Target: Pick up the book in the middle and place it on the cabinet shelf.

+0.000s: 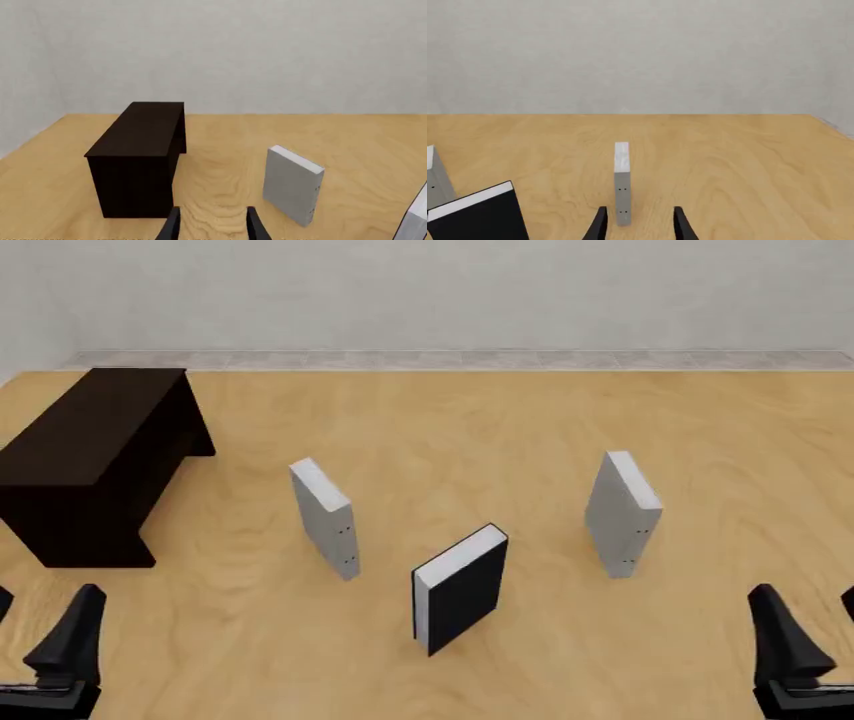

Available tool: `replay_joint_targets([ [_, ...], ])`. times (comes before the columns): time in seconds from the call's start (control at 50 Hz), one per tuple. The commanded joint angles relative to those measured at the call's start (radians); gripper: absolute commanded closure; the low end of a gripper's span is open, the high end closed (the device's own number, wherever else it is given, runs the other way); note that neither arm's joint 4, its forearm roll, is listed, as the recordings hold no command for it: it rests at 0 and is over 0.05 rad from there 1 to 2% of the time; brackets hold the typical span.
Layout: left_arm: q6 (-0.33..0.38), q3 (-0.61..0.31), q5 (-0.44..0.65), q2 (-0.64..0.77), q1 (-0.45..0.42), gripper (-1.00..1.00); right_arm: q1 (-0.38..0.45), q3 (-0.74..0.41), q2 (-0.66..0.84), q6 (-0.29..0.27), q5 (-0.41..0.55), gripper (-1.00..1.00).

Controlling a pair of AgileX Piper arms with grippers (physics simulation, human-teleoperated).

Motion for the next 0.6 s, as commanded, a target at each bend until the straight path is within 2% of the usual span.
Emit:
replay_joint_targets([
  [0.02, 0.005, -0.003, 0.005, 0.003, 0.003, -1.00, 0.000, -0.002, 0.004, -0.001, -0.001, -1.00],
  [0.3, 0.014, 0.001, -0.013, 0.023, -0.017, -1.00, 0.000, -0.001, 0.004, -0.003, -0.003, -1.00],
  [0.36, 0.004, 0.001, -0.051, 0.079, -0.016, -1.00, 0.000, -0.001, 0.006, 0.000, -0.004, -1.00],
  [0.38, 0.007, 0.000, -0.094, 0.152, -0.023, -1.00, 0.000, -0.001, 0.007, 0.000, -0.005, -1.00],
  [0.42, -0.007, -0.014, -0.120, 0.197, -0.042, -1.00, 0.000, 0.000, 0.007, -0.001, -0.006, -1.00],
  [0.44, -0.021, -0.027, -0.161, 0.276, -0.033, -1.00, 0.000, 0.000, 0.009, -0.002, -0.008, -1.00],
  [0.46, -0.028, -0.036, -0.163, 0.283, -0.027, -1.00, 0.000, -0.001, 0.008, -0.003, -0.007, -1.00],
  [0.48, 0.022, -0.060, -0.092, 0.177, -0.049, -1.00, 0.000, -0.001, 0.009, -0.003, -0.008, -1.00],
  [0.52, -0.009, -0.098, -0.092, 0.245, -0.067, -1.00, 0.000, 0.000, 0.010, -0.001, -0.009, -1.00],
  [0.58, 0.003, -0.120, -0.078, 0.262, -0.111, -1.00, 0.000, 0.000, 0.014, 0.000, -0.013, -1.00],
  [0.6, -0.004, -0.142, -0.058, 0.279, -0.149, -1.00, 0.000, 0.000, 0.016, -0.001, -0.015, -1.00],
])
